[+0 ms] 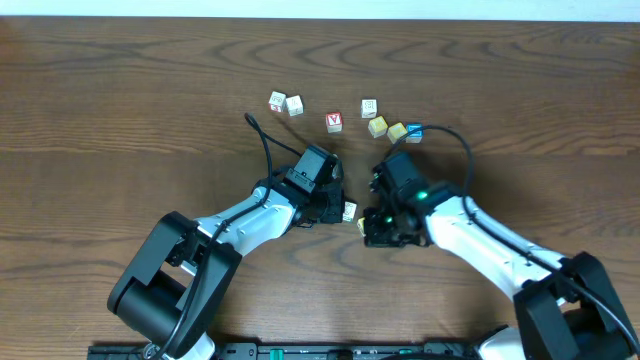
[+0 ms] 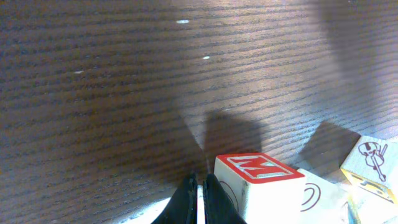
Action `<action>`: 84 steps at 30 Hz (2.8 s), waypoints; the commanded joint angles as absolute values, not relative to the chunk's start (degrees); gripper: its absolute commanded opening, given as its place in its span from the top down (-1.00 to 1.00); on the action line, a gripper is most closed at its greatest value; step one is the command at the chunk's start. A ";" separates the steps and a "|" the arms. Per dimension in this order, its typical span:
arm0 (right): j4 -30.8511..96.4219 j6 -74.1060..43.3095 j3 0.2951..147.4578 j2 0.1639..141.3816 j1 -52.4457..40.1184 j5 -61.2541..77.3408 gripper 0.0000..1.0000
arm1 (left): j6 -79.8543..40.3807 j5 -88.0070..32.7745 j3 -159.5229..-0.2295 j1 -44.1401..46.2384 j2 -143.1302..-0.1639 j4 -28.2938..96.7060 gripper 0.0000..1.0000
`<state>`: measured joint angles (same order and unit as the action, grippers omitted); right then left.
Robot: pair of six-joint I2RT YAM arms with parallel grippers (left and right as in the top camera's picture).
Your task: Lift 3 blocks
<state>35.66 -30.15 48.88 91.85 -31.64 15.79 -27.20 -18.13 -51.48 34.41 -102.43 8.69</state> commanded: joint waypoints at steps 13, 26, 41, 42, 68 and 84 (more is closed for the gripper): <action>33.06 -34.94 48.18 93.41 -34.83 8.82 0.98 | -27.68 -18.76 -51.92 34.48 -102.89 8.75 0.86; 27.81 -35.77 48.18 93.41 -34.83 7.31 0.98 | -27.68 -18.74 -51.92 34.48 -102.89 8.64 0.86; 26.68 -34.85 48.75 93.23 -34.44 9.52 0.98 | -27.70 -18.79 -51.92 34.48 -102.89 8.69 0.86; 27.09 -34.81 49.06 93.23 -34.20 9.54 0.98 | -27.70 -18.81 -51.92 34.48 -102.89 8.69 0.85; 26.26 -28.62 50.57 93.93 -25.93 7.31 0.98 | -36.49 -17.32 -51.92 34.50 -102.89 8.58 0.86; 23.35 -28.58 50.57 98.26 -25.98 9.93 0.98 | -38.70 -13.17 -51.88 38.41 -102.89 7.51 0.85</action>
<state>23.73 -29.45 49.56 98.08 -25.96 9.37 -37.95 -15.90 -51.48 37.74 -102.43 7.49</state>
